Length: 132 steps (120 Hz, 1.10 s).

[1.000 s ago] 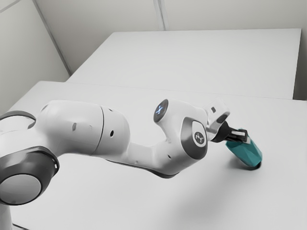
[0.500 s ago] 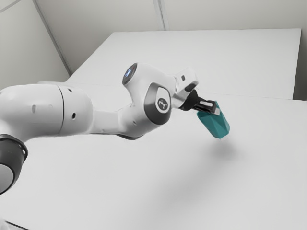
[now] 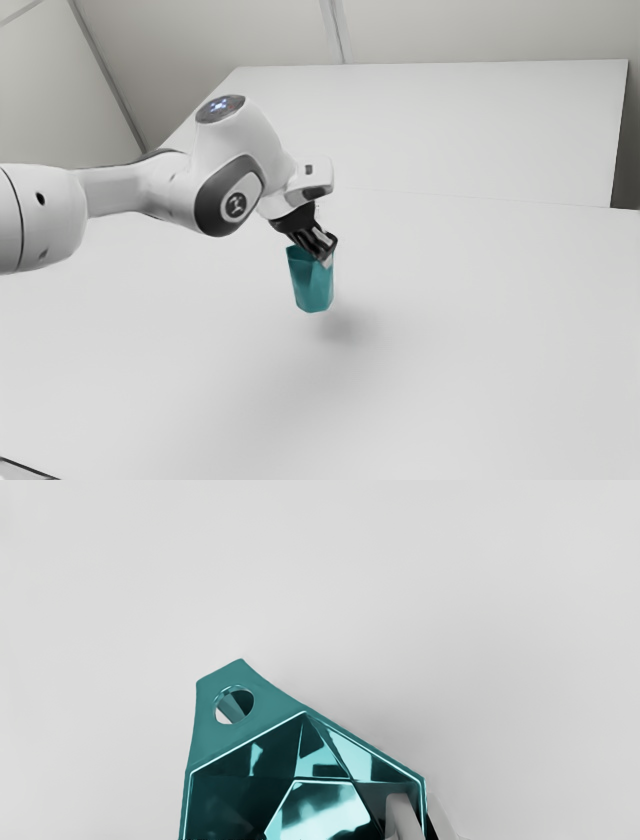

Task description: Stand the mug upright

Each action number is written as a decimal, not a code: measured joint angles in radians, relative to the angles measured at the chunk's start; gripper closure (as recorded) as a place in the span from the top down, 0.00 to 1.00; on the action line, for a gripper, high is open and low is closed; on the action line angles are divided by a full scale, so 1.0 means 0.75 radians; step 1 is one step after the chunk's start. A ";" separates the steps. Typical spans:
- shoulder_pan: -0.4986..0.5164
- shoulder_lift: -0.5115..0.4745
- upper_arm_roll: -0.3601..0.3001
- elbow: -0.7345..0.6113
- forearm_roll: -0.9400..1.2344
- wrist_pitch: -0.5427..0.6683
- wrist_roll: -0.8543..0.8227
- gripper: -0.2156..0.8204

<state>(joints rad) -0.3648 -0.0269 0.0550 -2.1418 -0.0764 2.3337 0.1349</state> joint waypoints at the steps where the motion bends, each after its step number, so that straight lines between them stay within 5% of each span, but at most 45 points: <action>1: 0.007 -0.004 -0.002 -0.004 0.010 -0.004 -0.008 0.03; 44: 0.351 -0.018 -0.014 -0.034 0.396 -0.086 -0.279 0.03; 132: 0.298 0.315 -0.012 0.204 0.627 -0.044 -0.604 0.03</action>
<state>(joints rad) -0.1414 0.2091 0.0460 -1.9886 0.3942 2.3006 -0.3181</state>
